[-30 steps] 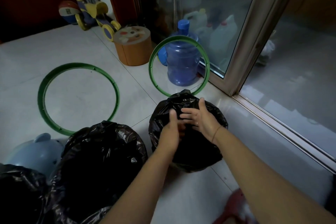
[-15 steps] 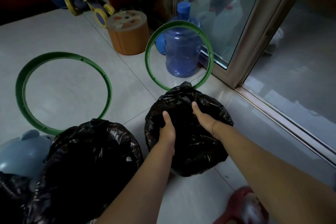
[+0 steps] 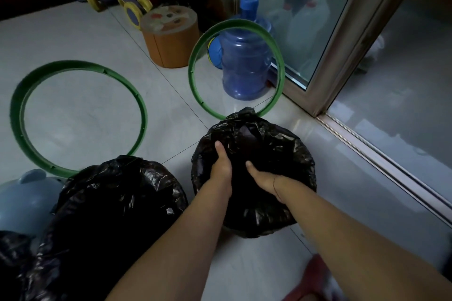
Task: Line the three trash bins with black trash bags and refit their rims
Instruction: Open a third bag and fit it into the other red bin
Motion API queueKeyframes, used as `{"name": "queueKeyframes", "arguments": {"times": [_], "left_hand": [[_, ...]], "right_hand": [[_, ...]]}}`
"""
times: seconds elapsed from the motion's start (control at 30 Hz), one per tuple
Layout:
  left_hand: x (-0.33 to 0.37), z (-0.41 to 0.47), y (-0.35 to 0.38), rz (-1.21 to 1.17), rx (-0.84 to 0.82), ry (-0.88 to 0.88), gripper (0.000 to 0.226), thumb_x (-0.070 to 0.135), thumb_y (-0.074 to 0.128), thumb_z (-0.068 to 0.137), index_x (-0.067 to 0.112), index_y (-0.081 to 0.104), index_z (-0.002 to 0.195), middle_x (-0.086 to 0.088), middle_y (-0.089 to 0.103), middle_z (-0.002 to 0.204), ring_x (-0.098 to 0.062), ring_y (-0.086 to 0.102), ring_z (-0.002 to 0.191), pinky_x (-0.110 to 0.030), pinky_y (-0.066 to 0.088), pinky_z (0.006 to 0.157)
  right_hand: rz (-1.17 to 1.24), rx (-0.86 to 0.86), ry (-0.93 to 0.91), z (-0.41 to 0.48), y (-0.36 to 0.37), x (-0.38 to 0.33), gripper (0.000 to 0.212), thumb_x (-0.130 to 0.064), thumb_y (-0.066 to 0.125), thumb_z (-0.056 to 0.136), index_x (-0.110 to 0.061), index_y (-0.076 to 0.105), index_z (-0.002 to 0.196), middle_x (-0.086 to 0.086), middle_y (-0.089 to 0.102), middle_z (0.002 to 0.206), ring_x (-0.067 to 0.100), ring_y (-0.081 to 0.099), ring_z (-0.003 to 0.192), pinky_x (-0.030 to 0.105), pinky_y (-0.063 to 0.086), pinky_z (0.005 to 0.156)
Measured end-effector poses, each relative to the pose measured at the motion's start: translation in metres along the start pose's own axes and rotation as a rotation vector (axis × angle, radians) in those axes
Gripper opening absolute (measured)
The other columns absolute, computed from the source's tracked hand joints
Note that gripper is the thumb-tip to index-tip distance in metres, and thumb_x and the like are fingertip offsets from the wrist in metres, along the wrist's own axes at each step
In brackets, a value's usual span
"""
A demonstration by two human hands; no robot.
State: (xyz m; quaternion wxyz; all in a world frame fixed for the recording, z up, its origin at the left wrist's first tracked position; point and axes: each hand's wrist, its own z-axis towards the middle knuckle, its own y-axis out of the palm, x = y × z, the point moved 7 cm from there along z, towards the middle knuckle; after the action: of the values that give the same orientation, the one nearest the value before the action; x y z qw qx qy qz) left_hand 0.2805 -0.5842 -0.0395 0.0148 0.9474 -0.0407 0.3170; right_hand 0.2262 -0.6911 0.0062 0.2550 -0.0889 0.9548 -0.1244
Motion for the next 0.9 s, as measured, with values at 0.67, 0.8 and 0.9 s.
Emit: {"name": "queueKeyframes", "arguments": {"times": [0.67,0.8,0.9], "left_hand": [[0.036,-0.104,0.002,0.026,-0.243,0.04,0.092,0.085,0.032,0.073,0.02,0.049,0.137,-0.01,0.063,0.115,-0.023,0.063,0.097,-0.039,0.053,0.082],[0.059,-0.113,-0.001,0.061,-0.257,0.159,0.084,0.075,0.016,0.085,0.015,0.052,0.132,-0.005,0.055,0.134,-0.017,0.056,0.108,-0.036,0.044,0.089],[0.099,-0.12,-0.015,-0.021,-0.191,0.385,0.08,0.071,0.016,0.089,0.012,0.067,0.106,-0.005,0.072,0.101,-0.02,0.066,0.095,-0.038,0.047,0.091]], "right_hand": [[0.214,0.114,-0.311,-0.008,-0.037,-0.039,0.078,-0.073,0.015,0.086,-0.024,0.047,0.138,0.006,0.042,0.148,0.025,0.037,0.135,0.036,0.027,0.106],[0.116,0.001,-0.341,-0.018,-0.043,-0.045,0.078,-0.072,0.016,0.087,-0.019,0.057,0.129,0.005,0.05,0.14,0.021,0.044,0.129,0.036,0.03,0.102],[0.132,-0.079,-0.41,-0.035,-0.067,-0.065,0.071,-0.067,0.021,0.089,-0.015,0.059,0.12,0.008,0.063,0.124,0.02,0.06,0.112,0.035,0.044,0.097]]}}
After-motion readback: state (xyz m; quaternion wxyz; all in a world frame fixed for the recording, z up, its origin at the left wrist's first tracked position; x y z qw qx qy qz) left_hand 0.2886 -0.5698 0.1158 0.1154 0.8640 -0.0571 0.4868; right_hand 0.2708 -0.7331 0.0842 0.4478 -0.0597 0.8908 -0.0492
